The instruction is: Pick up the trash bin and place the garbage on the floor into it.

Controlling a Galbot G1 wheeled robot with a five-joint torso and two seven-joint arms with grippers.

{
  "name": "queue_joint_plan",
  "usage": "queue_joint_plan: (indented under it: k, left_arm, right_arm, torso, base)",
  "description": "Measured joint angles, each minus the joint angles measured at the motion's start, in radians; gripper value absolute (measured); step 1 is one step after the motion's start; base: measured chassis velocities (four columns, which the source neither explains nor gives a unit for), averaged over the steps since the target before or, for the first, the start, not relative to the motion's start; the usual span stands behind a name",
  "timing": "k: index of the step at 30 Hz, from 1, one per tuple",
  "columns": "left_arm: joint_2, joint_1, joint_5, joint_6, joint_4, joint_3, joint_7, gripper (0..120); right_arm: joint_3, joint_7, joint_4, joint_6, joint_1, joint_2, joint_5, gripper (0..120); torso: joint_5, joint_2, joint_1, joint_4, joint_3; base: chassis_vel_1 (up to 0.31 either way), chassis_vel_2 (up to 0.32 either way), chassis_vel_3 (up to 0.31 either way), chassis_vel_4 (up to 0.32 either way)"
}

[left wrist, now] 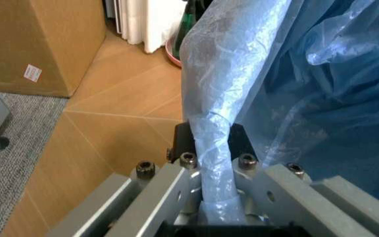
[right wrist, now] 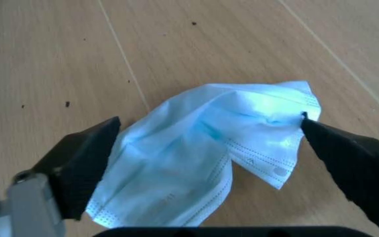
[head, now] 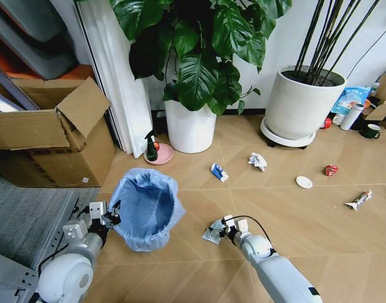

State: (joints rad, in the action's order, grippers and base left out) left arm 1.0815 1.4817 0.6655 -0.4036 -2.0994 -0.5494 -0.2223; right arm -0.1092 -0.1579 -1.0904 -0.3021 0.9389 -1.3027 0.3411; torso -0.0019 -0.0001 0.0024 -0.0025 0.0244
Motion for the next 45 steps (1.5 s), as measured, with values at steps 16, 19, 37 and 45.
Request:
queue_joint_plan:
  k: [16, 19, 37, 45]
  left_arm:
    - [0.001, -0.003, 0.002, 0.003, -0.002, 0.006, 0.007, 0]
    - [-0.002, -0.003, 0.003, 0.003, -0.004, 0.006, 0.009, 0]
    - [-0.007, 0.002, 0.010, 0.007, -0.017, 0.008, 0.016, 0]
    - [-0.015, 0.002, 0.013, 0.007, -0.022, 0.004, 0.012, 0]
  right_arm:
    - [-0.026, -0.003, -0.006, 0.011, 0.023, -0.009, -0.029, 41]
    - [-0.034, -0.002, -0.006, 0.012, 0.027, -0.009, -0.031, 30]
    - [-0.087, -0.001, -0.027, 0.025, 0.046, -0.014, -0.045, 0]
    - [-0.172, 0.013, -0.170, 0.049, 0.076, -0.007, -0.063, 0]
  torso:
    - [0.0000, 0.000, 0.000, -0.0001, 0.000]
    - [0.0000, 0.000, 0.000, -0.0001, 0.000]
    - [0.0001, 0.000, 0.000, -0.0001, 0.000]
    - [-0.0001, 0.000, 0.000, 0.0000, 0.000]
  base:
    - [0.000, 0.000, 0.000, 0.000]
    - [0.000, 0.000, 0.000, 0.000]
    - [0.000, 0.000, 0.000, 0.000]
    - [0.000, 0.000, 0.000, 0.000]
